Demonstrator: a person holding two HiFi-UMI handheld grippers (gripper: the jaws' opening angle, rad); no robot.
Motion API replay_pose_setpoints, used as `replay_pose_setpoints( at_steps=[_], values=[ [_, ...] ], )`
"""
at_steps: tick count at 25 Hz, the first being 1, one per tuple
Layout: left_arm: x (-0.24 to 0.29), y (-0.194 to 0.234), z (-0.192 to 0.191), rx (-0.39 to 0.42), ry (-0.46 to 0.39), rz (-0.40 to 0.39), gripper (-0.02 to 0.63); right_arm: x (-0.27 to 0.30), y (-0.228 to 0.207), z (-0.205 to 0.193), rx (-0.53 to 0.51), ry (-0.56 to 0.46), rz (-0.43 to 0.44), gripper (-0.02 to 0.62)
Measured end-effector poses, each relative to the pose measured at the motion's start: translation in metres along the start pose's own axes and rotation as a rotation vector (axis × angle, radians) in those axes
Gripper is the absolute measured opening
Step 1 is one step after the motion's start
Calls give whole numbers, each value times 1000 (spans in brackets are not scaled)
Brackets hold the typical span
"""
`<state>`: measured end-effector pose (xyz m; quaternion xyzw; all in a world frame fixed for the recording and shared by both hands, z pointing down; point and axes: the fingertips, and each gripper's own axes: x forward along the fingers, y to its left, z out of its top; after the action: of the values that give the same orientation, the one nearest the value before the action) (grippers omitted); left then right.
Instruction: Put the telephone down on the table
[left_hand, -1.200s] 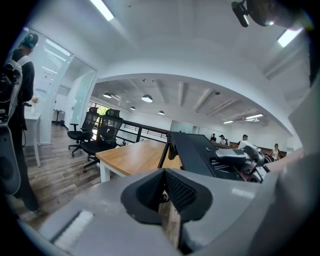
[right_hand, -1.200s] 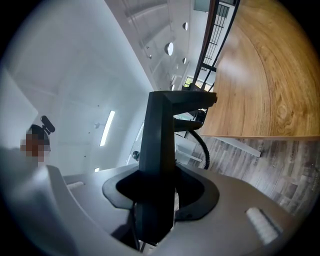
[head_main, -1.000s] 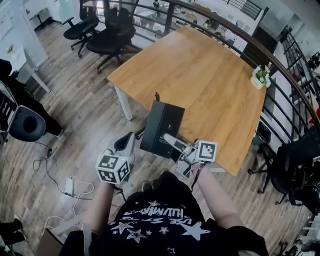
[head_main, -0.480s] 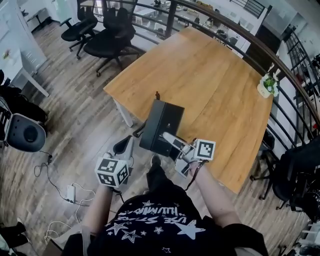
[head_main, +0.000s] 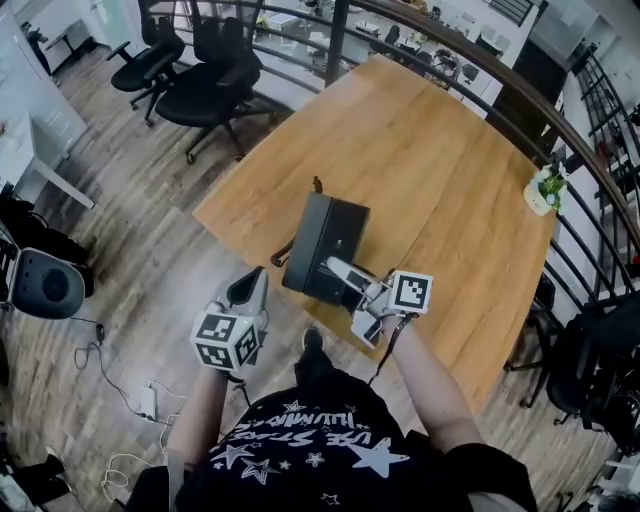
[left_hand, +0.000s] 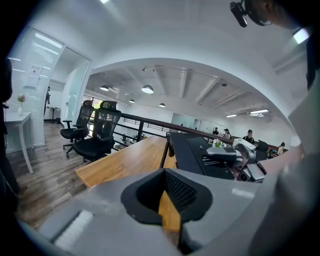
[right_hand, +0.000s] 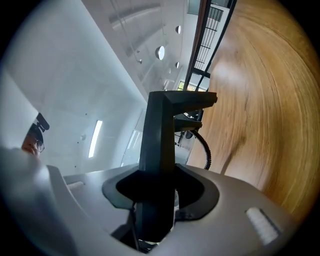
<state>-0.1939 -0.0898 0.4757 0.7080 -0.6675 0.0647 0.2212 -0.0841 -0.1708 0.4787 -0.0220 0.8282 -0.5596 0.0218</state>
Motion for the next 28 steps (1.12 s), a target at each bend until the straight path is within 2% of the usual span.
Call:
replay_pose_setpoints(
  at_steps=[12,22,28],
  values=[
    [83,22,30,46,42,-13,2,20,-55,73,18,-55,-6,173],
    [114,32,31,83,84,-44,2,30,-86,86,58,-106,-29,175],
    [148,50,31,82,128,-124,2,46,-97,103,56,-166,-59,175]
  ],
)
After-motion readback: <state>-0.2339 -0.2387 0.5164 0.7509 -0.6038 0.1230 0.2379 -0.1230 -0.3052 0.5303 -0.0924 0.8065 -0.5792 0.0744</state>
